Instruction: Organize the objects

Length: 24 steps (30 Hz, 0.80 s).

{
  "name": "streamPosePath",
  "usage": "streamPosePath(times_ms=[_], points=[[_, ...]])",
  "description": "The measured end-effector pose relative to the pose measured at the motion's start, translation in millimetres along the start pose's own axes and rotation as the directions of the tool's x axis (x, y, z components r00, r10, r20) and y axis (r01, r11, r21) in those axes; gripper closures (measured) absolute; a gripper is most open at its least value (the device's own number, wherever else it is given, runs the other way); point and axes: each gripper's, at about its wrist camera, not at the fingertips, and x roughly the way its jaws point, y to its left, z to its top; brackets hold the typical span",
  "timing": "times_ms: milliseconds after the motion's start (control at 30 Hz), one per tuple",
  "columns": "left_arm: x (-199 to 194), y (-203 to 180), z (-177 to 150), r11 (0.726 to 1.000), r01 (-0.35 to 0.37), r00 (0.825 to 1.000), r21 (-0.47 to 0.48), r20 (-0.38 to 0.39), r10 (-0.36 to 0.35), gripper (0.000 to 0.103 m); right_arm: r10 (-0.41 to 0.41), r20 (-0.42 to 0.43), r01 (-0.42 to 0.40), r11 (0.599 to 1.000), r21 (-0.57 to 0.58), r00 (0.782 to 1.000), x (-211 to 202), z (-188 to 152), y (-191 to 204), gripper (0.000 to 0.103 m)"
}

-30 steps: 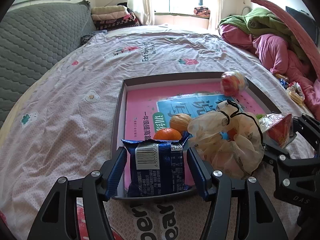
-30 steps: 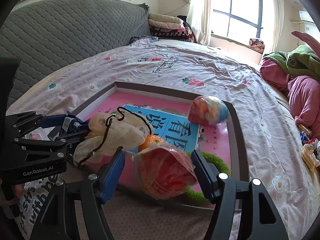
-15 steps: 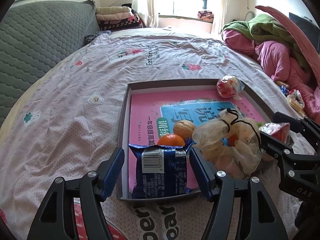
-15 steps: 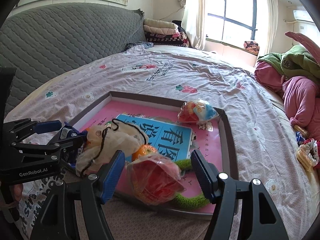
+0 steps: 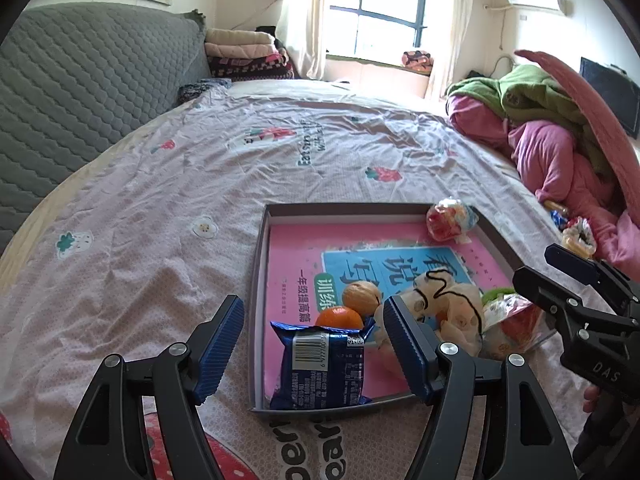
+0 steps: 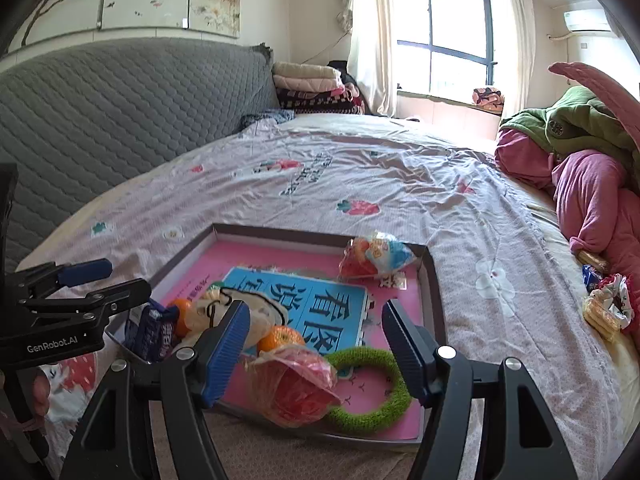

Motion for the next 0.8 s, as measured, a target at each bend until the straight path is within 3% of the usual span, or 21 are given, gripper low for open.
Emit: streamPosePath(times_ms=[500, 800], points=[[-48, 8, 6, 1.0, 0.009, 0.993, -0.02, 0.118, -0.007, 0.024, -0.032, 0.161, 0.032, 0.999, -0.001, 0.986, -47, 17, -7, 0.028], [-58, 8, 2, 0.999, -0.013, 0.99, -0.052, 0.137, 0.02, 0.023, -0.023, 0.208, 0.02, 1.0, 0.017, 0.978, -66, 16, -5, 0.023]])
